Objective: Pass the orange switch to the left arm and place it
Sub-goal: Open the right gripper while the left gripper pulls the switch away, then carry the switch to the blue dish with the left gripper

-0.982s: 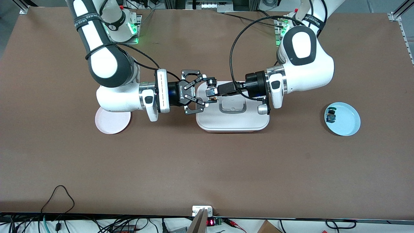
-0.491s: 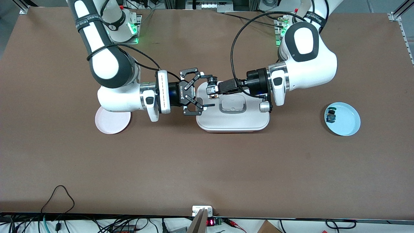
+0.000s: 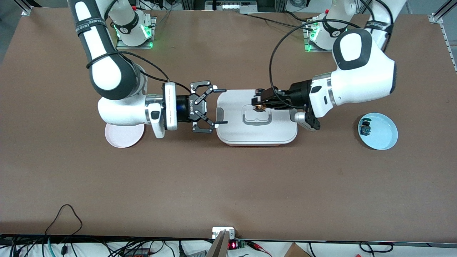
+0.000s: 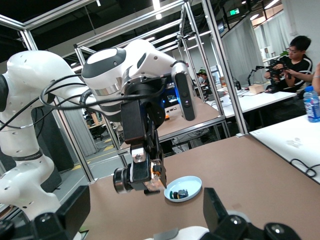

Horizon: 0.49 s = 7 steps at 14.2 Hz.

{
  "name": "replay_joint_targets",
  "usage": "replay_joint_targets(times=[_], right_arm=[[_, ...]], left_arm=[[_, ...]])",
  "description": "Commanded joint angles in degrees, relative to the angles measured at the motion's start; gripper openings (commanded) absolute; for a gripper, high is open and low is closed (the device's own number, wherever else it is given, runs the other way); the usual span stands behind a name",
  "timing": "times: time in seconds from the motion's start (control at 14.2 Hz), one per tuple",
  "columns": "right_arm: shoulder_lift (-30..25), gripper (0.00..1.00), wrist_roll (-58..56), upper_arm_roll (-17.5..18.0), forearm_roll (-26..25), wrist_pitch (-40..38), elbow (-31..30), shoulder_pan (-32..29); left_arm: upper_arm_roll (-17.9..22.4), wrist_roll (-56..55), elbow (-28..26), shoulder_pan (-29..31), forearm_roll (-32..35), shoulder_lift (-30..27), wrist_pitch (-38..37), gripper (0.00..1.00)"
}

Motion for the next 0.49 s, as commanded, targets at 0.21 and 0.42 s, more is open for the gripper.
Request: replay_joint_targets(times=[0.21, 0.42], right_arm=[[-4.0, 1.00, 0.6, -6.1, -0.4, -5.1, -6.8, -0.8], [-4.0, 1.00, 0.7, -9.6, -5.3, -8.5, -7.3, -2.7]], left_arm=[[0.2, 15.7, 0.0, 4.4, 18.1, -0.6, -10.0, 0.12], [0.3, 28.9, 0.0, 8.1, 30.7, 0.0, -13.3, 0.12]])
